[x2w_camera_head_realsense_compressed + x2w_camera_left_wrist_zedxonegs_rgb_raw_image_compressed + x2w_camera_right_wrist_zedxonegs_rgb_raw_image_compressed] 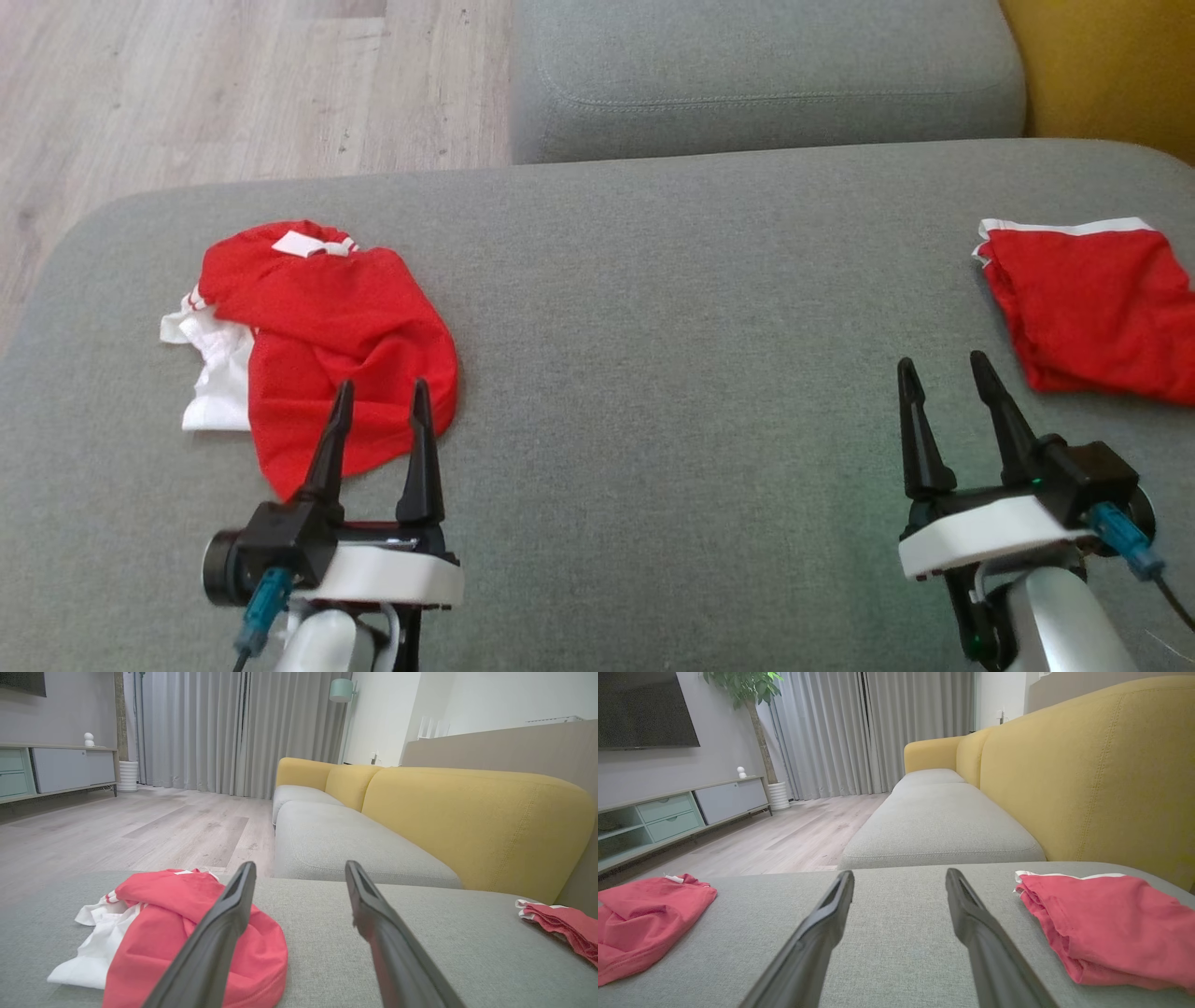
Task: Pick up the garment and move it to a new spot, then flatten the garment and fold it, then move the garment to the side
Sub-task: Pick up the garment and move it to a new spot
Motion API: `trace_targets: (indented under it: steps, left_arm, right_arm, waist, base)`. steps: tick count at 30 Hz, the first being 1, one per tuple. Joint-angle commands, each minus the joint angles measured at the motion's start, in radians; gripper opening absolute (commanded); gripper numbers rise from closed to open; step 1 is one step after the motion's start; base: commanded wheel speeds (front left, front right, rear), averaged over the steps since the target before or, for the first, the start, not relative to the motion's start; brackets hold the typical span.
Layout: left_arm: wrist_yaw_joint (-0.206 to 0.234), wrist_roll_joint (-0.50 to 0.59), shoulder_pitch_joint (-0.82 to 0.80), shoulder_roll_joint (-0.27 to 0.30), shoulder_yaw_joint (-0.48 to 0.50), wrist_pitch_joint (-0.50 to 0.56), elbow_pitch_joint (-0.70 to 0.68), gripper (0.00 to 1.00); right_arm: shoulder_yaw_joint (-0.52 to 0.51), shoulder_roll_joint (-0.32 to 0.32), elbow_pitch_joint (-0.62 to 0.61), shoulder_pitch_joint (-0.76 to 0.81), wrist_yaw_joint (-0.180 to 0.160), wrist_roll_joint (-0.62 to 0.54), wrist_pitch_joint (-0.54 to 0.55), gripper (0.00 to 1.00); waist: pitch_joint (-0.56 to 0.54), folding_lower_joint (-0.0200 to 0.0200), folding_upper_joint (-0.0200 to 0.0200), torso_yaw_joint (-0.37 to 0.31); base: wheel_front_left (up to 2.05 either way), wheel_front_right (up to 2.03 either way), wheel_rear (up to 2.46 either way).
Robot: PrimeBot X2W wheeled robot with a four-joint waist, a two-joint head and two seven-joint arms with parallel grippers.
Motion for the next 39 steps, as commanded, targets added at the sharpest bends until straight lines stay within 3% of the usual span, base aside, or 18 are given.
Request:
trace_targets:
  steps: [1,11,17,39]
  left_arm:
    - [0.006,0.008,-0.020,0.004,0.037,-0.009,-0.037,1.00]
    - [0.007,0.005,-0.016,0.004,0.037,-0.009,-0.044,1.00]
    - [0.015,-0.007,-0.018,0.004,0.037,-0.009,-0.041,1.00]
    - [-0.002,0.037,0.010,0.004,0.073,-0.009,-0.019,1.00]
  right_arm:
    - [0.027,0.003,-0.040,-0.015,-0.001,0.002,-0.011,1.00]
    - [0.037,0.003,-0.043,-0.011,-0.001,0.020,-0.011,1.00]
    - [0.050,0.003,-0.051,-0.001,-0.001,0.029,-0.011,1.00]
    - [0.193,0.003,-0.042,0.044,-0.001,0.106,-0.011,1.00]
  waist:
    - [-0.001,0.0000,-0.0001,-0.001]
    - [0.000,0.0000,-0.0001,-0.007]
    - [-0.002,0.0000,-0.0001,0.026]
    - [-0.043,0.0000,-0.0001,0.291]
  base:
    - [0.00,0.00,0.00]
    - [0.00,0.00,0.00]
    - [0.00,0.00,0.00]
    - [0.00,0.00,0.00]
